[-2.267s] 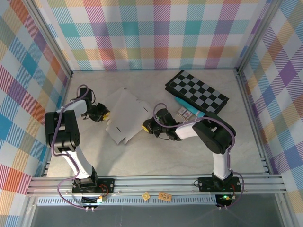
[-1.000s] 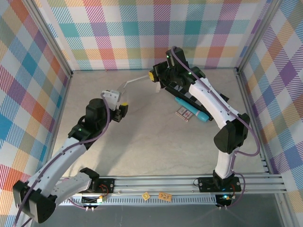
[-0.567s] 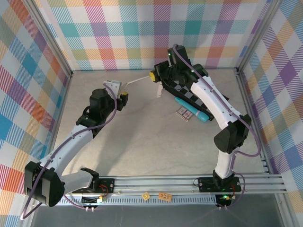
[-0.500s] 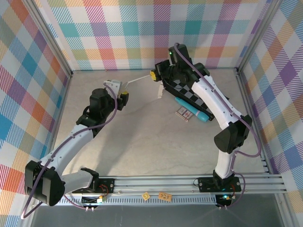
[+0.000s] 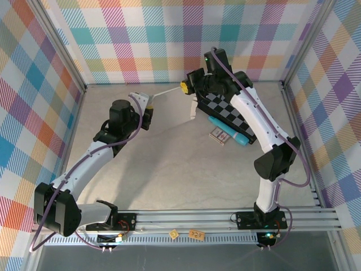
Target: Fold the paper box
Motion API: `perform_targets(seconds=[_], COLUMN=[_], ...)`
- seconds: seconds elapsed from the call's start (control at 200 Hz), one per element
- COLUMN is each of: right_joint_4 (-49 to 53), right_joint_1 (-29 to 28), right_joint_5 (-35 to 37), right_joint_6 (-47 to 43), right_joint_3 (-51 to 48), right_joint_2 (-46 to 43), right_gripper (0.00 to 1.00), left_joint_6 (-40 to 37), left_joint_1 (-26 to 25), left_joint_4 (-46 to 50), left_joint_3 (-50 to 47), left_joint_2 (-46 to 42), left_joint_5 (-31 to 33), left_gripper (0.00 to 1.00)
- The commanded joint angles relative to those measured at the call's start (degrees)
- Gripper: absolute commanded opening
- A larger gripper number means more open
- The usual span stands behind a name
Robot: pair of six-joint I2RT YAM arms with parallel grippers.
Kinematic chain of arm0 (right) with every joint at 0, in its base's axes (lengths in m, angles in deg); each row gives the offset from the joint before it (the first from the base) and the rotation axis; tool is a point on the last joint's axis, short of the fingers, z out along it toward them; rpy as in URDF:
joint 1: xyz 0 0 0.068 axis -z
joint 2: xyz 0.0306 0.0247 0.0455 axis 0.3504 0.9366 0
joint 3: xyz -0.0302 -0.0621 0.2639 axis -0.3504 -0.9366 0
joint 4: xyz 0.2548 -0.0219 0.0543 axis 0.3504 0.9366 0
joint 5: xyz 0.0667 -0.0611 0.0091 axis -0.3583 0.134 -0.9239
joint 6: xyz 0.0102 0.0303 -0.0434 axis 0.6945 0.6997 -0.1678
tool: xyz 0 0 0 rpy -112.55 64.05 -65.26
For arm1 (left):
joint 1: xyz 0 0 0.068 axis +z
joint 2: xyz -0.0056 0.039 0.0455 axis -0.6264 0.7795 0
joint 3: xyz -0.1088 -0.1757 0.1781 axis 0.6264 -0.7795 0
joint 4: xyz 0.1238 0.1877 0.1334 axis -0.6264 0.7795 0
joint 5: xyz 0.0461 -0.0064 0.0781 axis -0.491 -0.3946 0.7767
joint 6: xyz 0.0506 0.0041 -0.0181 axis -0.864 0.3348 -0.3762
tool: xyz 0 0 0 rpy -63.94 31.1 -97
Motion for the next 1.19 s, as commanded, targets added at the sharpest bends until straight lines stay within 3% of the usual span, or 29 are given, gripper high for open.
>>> perform_targets(seconds=[0.0, 0.1, 0.22, 0.375, 0.45, 0.65, 0.975, 1.19], right_joint_4=[4.99, 4.78, 4.2, 5.85, 6.93, 7.57, -2.08, -5.75], right_joint_1=[0.65, 1.31, 1.9, 2.55, 2.58, 2.55, 2.23, -0.77], right_joint_5=[-0.4, 3.08, 8.09, 13.26, 15.38, 14.15, 6.15, 6.87], right_joint_6=[-0.58, -5.32, -11.65, -17.76, -20.08, -22.17, -17.32, -9.48], right_joint_3=[3.16, 4.35, 4.6, 4.53, 4.48, -0.37, -23.33, -29.14], right_joint_2=[0.04, -2.0, -6.09, -10.89, -12.83, -15.11, -18.91, -15.84], right_gripper=[0.28, 0.57, 0.7, 0.73, 0.74, 0.71, 0.65, 0.6], left_joint_6=[2.37, 6.56, 12.55, 21.09, 21.55, 19.85, 18.88, 16.14], left_joint_1=[0.34, 0.42, 0.94, 2.97, 3.76, 4.11, 4.21, 4.12], left_joint_4=[0.42, 5.36, 14.54, 25.35, 32.16, 37.59, 24.97, 13.81], left_joint_3=[3.0, 5.91, 11.26, 16.88, 19.94, 16.18, 3.1, -4.79], left_joint_2=[-1.7, -2.6, -1.42, 1.53, 4.53, 7.2, 9.15, 4.98], left_joint_5=[-2.25, -4.08, -10.36, -19.37, -21.58, -18.77, -16.92, -16.72], left_gripper=[0.0, 0.0, 0.0, 0.0, 0.0, 0.0, 0.0, 0.0])
